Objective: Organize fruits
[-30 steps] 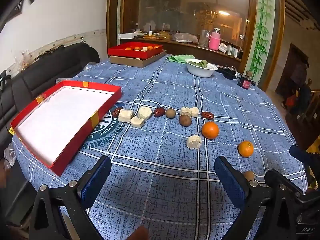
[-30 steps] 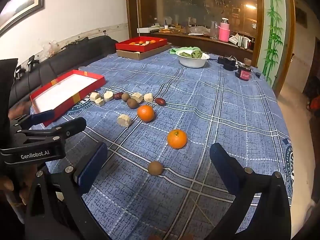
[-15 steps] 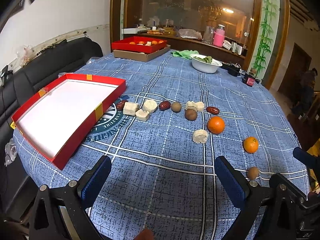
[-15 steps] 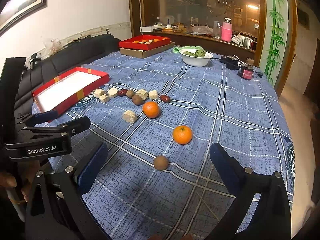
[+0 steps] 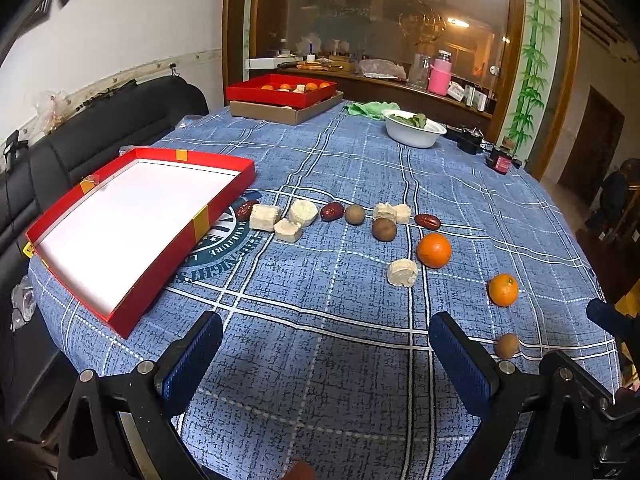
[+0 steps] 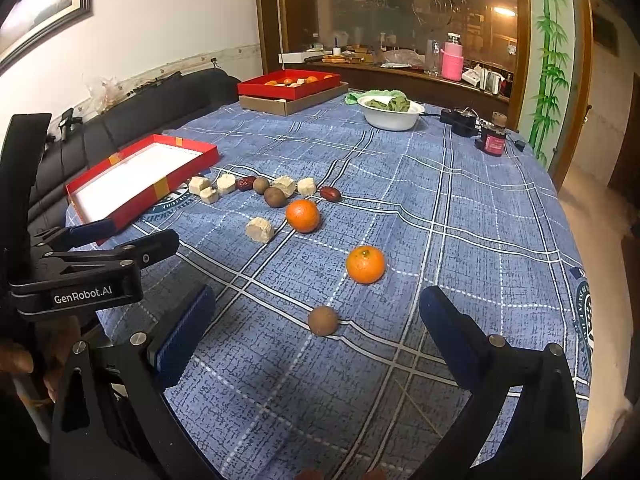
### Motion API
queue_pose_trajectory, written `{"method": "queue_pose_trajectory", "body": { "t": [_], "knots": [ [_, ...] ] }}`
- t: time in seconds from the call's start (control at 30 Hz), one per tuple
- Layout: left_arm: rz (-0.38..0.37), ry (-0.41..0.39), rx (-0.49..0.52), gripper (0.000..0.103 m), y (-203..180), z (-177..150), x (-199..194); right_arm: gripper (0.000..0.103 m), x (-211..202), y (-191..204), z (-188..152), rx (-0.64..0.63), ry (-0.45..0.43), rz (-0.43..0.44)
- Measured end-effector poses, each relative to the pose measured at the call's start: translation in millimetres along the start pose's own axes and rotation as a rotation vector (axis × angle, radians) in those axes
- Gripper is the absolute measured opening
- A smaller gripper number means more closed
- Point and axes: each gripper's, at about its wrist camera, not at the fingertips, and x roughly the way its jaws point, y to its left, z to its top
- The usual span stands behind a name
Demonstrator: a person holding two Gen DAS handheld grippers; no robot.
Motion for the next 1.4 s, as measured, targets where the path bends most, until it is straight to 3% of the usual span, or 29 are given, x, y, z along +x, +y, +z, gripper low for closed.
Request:
{"method": "queue_pose_trajectory", "body": {
  "t": [1.4],
  "knots": [
    [0.005,0.000,0.003,0.102,-1.9,-1.0,0.7,0.103,2.0,2.4,-2.6,0.006,-0.001,0.007]
  ]
}}
